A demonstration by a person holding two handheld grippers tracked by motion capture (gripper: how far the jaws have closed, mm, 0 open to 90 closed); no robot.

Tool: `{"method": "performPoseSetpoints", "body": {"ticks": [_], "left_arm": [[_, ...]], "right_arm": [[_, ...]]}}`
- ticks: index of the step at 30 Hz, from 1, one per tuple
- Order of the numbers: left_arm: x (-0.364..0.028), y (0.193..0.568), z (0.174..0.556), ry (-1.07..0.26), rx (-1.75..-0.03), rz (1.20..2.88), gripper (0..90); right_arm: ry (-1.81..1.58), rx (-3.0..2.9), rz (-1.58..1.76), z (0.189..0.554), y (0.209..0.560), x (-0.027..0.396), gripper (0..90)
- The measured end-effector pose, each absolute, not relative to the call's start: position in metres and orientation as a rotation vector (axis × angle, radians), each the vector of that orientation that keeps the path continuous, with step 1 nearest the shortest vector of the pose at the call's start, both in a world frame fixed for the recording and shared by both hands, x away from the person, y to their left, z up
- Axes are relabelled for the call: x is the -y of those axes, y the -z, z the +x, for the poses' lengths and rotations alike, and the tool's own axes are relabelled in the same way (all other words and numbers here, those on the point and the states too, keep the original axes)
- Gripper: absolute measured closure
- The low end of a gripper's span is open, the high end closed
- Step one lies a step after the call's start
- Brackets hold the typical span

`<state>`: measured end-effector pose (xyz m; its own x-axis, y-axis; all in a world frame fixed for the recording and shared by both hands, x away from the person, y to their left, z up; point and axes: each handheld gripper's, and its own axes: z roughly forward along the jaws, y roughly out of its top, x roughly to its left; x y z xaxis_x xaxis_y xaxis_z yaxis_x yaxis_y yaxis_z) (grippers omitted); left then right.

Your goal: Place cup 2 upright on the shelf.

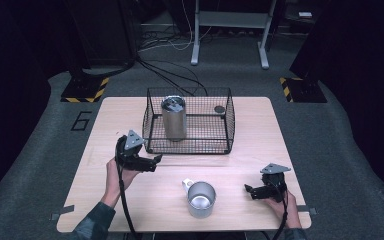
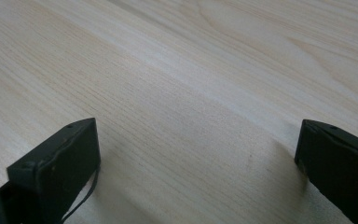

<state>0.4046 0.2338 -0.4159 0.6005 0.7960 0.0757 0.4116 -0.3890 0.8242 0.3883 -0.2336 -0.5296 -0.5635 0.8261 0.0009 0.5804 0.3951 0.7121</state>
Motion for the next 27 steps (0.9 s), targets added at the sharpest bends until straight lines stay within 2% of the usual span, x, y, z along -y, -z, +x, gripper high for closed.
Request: {"method": "performPoseSetpoints", "body": {"ticks": [14,27], "left_arm": [[-0.273,0.507,0.385,-0.507,-1.18,2.045,0.0],[-0.277,0.531,0.388,-0.505,-1.222,2.05,0.0]], "right_arm": [[-0.968,-2.291,1.223,0.388,0.53,0.233,0.0],[-0.897,-2.281,1.236,0.382,0.526,0.231,0.0]]}}
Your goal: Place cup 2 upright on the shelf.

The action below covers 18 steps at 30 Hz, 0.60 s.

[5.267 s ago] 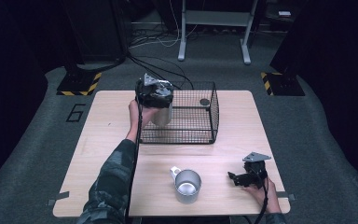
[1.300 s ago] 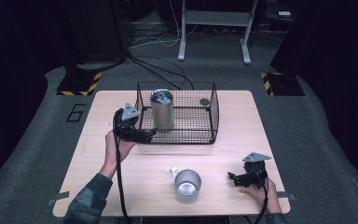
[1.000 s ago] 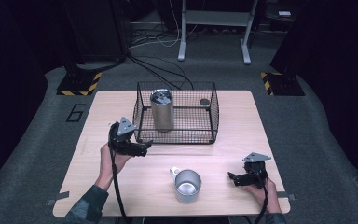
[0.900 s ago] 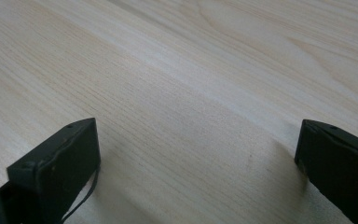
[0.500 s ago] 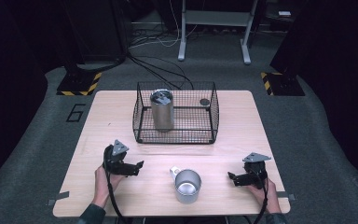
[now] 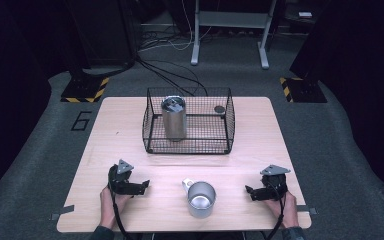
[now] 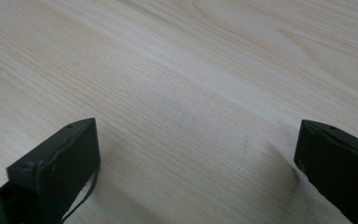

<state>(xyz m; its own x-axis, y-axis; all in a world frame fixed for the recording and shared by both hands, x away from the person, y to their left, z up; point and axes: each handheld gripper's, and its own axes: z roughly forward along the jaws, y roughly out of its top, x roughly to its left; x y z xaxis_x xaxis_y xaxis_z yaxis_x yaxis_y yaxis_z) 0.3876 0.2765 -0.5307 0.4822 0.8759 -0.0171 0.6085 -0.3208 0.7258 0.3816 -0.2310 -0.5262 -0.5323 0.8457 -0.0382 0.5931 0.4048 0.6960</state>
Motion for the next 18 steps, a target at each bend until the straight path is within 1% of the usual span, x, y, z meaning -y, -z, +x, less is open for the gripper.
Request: {"method": "performPoseSetpoints", "body": {"ticks": [7,11,18], "left_arm": [[-0.274,0.531,0.385,-0.532,-1.238,2.064,0.0],[-0.273,0.532,0.387,-0.552,-1.277,2.037,0.0],[-0.27,0.532,0.388,-0.562,-1.292,2.026,0.0]], "right_arm": [[-0.96,-2.31,1.258,0.377,0.515,0.228,0.0],[-1.015,-2.362,1.236,0.37,0.503,0.215,0.0],[-1.103,-2.385,1.169,0.354,0.483,0.196,0.0]]}}
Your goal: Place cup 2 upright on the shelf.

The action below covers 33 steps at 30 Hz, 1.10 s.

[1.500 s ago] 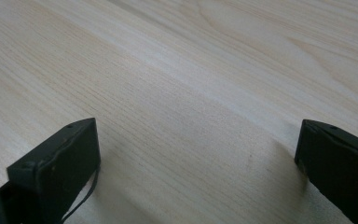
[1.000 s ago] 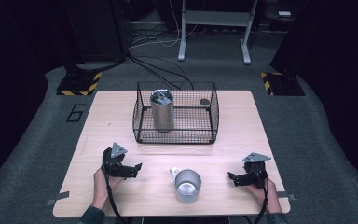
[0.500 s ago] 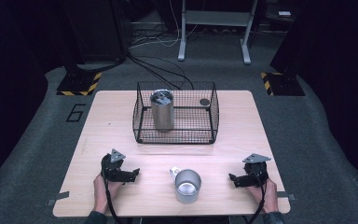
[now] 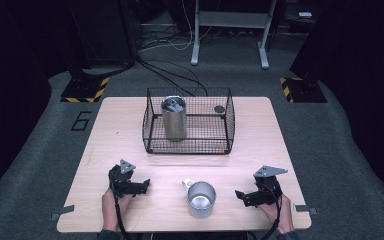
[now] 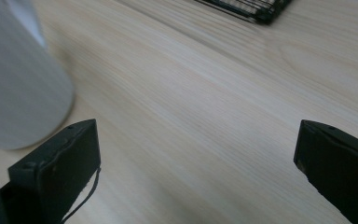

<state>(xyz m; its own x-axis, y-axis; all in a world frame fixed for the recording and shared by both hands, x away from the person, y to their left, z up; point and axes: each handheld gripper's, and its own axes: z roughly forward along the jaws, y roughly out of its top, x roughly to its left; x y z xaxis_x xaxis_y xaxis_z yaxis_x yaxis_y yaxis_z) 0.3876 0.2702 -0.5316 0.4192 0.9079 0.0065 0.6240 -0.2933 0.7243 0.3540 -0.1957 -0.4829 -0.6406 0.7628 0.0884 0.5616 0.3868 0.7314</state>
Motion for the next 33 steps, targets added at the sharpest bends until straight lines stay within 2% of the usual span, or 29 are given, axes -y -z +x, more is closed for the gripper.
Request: {"method": "performPoseSetpoints", "body": {"ticks": [13,33], "left_arm": [[-0.271,0.531,0.387,-0.561,-1.281,2.05,0.2],[-0.27,0.531,0.387,-0.559,-1.289,2.041,0.3]], "right_arm": [[-1.251,-2.499,0.972,0.324,0.453,0.148,0.6],[-1.203,-2.647,0.76,0.322,0.447,0.091,0.8]]}}
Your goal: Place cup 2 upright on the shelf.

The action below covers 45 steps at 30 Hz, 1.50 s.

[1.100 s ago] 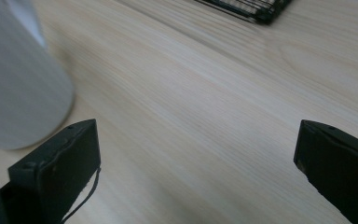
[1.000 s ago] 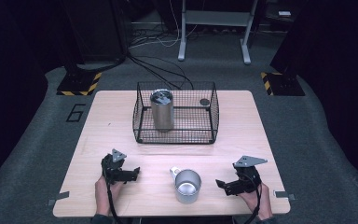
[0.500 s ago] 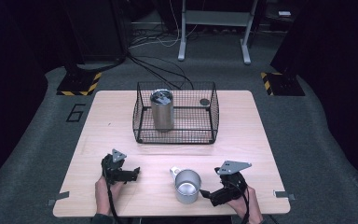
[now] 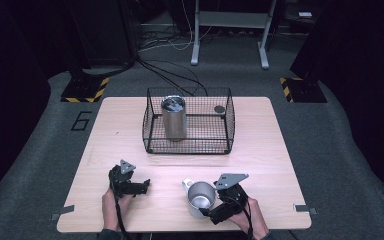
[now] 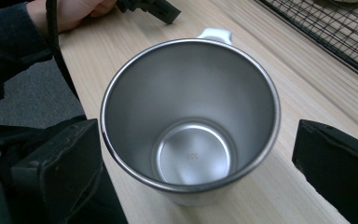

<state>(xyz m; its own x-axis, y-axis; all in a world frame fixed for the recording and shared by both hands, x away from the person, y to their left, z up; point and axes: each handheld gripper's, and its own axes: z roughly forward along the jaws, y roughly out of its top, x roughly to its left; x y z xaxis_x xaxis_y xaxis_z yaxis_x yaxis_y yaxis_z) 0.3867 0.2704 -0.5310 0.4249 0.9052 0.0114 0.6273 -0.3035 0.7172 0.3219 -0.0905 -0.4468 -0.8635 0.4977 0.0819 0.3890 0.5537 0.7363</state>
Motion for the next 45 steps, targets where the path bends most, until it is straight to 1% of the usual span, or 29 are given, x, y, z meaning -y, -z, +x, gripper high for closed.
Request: {"method": "performPoseSetpoints", "body": {"ticks": [11,18,26,45], "left_arm": [[-0.27,0.531,0.387,-0.562,-1.288,2.039,0.3],[-0.27,0.531,0.387,-0.562,-1.288,2.039,0.3],[-0.27,0.531,0.387,-0.562,-1.288,2.039,0.3],[-0.27,0.531,0.387,-0.561,-1.288,2.039,0.3]], "right_arm": [[-1.156,-2.657,0.715,0.324,0.446,0.072,0.8],[-1.116,-2.669,0.73,0.326,0.449,0.065,2.7],[-1.116,-2.654,0.747,0.327,0.451,0.063,4.6],[-1.118,-2.618,0.743,0.326,0.45,0.065,5.3]]}}
